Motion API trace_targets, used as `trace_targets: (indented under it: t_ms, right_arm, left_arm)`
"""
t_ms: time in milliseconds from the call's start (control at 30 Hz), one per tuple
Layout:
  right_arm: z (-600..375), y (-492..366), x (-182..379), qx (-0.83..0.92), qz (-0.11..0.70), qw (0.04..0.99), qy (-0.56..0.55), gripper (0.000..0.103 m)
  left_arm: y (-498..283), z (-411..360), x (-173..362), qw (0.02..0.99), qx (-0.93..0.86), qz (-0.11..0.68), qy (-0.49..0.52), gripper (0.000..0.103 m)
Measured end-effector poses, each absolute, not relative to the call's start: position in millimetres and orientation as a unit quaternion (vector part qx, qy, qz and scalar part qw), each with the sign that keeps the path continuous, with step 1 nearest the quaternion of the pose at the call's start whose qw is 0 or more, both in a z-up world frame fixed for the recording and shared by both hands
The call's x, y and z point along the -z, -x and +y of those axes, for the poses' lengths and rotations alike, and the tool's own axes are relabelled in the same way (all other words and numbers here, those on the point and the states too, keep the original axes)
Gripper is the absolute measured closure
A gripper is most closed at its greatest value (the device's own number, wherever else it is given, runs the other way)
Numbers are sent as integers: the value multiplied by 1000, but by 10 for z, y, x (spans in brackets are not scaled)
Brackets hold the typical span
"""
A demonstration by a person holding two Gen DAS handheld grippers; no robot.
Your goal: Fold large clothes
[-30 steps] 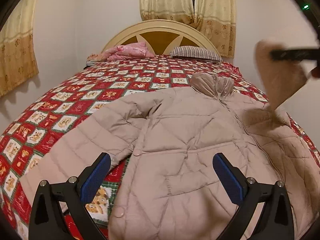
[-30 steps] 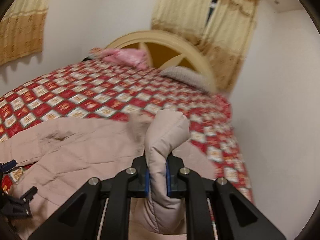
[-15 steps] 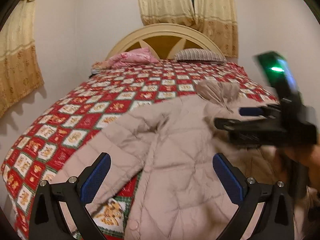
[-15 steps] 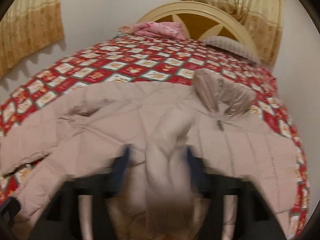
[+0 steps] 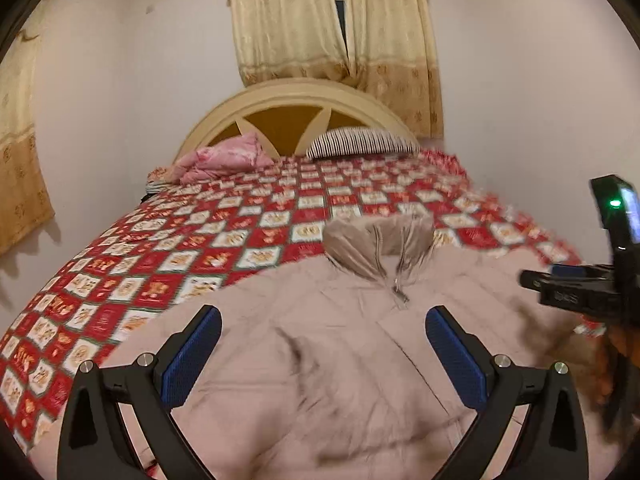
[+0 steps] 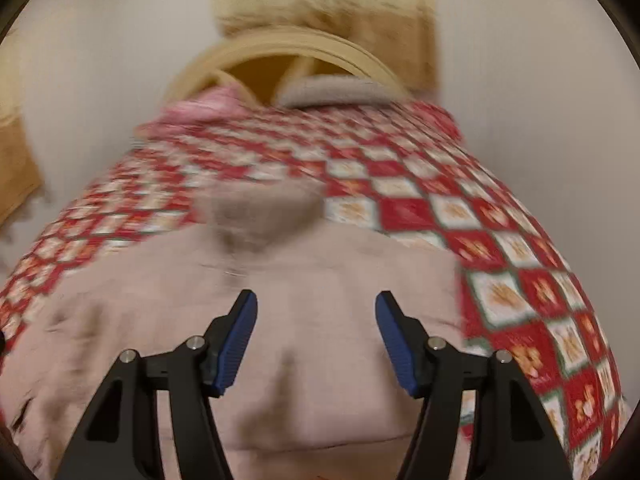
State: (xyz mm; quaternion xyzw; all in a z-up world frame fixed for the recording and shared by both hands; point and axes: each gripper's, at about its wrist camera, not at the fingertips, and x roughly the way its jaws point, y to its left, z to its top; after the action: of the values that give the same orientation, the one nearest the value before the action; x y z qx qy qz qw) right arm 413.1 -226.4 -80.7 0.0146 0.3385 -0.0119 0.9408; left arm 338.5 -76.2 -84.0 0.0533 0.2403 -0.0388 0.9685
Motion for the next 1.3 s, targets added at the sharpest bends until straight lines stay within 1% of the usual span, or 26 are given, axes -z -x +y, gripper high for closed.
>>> trace_targets:
  t_ms: [133,200,300,467,667,1000,1100,1200,1233,1300]
  right_arm:
    - [-2363,-4248,1158,17,380,925,-18,38]
    - [-2345,-4231,1263,18,383,923,-17,38]
    - [-2290,-4238,1430,16,394,919,-4,37]
    - [-2284,-4264,1544,24,396,918,14,37]
    - [-2294,-4299,1609,30,404,914,23,36]
    - [-2199,-4332,1616,45,416,907,52,35]
    - [-2173,-4325,1445,56,426,901,58,37]
    - [-2063,-4158,1132,51,384,921,31,37]
    - [-1981,-4123,1060,43,375,926,32,35]
    - [-1743,-4073,978,15,364,930,46,36]
  left_arm:
    - [-3761,-879,1350,947,-1,307,-95,1]
    - [-3896,-775,1593,932,-3,355,-74,1]
    - [-3989,-659,1746,922,6,385,-41,1]
    - [-4043,-664,1859,915,8,402,-29,1]
    - [-4036,-667,1877,914,7,405,-29,1]
    - [-4058,-620,1899,912,12,410,-18,1]
    - [-4058,-625,1901,912,11,411,-18,1]
    - [-4054,-629,1904,912,12,410,-17,1]
    - [-4054,-629,1903,912,12,410,-17,1]
    - [-4055,-630,1903,912,12,410,-17,1]
